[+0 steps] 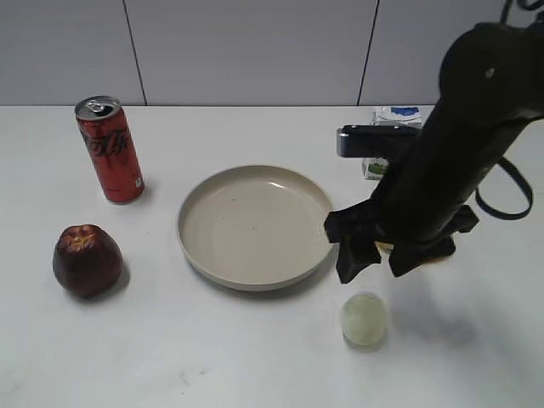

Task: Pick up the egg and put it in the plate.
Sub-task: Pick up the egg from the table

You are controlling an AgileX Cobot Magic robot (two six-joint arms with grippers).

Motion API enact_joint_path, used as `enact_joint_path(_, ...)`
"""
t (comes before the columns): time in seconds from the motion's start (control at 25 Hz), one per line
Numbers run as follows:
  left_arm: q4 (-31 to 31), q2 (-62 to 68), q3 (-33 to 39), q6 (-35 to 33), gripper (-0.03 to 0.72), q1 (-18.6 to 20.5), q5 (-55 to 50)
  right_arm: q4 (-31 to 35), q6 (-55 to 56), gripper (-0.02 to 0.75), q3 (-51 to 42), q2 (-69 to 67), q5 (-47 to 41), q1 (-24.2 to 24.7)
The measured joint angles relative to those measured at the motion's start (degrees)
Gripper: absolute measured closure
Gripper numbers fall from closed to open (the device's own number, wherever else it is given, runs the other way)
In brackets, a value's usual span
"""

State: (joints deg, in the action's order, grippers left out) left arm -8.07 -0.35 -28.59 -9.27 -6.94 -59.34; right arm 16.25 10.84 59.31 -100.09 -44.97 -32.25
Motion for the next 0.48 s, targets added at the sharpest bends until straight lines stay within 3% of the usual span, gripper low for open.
enact_joint_path(0.48, 0.0, 0.0, 0.0, 0.0, 0.458, 0.0, 0.0, 0.2, 2.8, 0.154, 0.1, -8.0, 0.0, -1.3)
